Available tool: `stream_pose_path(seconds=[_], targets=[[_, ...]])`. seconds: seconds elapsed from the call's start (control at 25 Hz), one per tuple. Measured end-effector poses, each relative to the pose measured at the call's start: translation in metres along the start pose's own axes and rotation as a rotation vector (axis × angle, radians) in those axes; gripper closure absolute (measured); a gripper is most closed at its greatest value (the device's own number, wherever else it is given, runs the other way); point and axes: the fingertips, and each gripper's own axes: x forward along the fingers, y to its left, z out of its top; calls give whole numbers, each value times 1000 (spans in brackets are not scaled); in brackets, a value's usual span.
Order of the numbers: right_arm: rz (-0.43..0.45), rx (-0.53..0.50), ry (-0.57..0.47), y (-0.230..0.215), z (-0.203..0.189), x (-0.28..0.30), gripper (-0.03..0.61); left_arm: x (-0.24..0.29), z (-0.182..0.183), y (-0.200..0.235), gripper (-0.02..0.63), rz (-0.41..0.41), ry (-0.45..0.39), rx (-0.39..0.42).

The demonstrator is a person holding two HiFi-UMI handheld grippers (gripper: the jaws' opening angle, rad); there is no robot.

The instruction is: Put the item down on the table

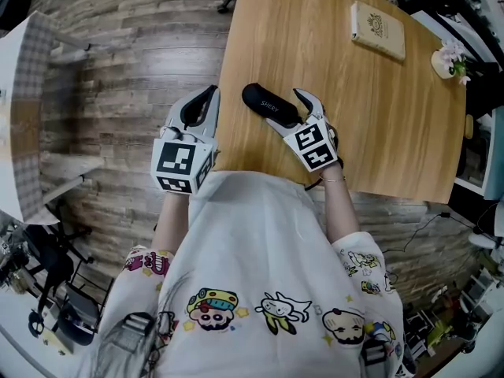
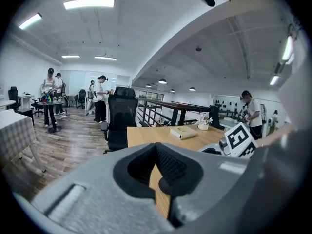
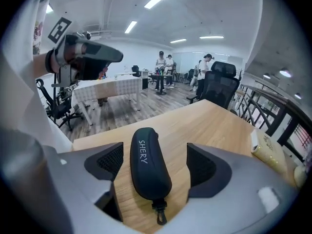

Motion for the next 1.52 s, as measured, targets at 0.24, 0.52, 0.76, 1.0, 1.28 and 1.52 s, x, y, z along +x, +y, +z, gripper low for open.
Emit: stream_pose_path(seconds=[0.24, 0.52, 0.76, 1.0, 1.28, 1.52], targets=[[-93, 88, -83, -13, 8, -38, 170, -9, 5, -10, 615, -19, -21, 20], [-174, 169, -161, -21, 10, -81, 187, -15, 5, -22, 615, -50, -28, 42], [-215, 283, -270, -22, 11, -113, 224, -14, 2, -34, 615, -81, -25, 53], [-275, 360, -405, -31, 18, -148, 296, -8, 4, -44, 615, -102, -27, 63], [-264, 428, -543, -30, 26, -178, 427, -4, 3, -57, 615, -129, -23, 69], [-280, 428, -619, -31, 32, -196, 488, -3, 1, -64, 615, -146, -18, 64]])
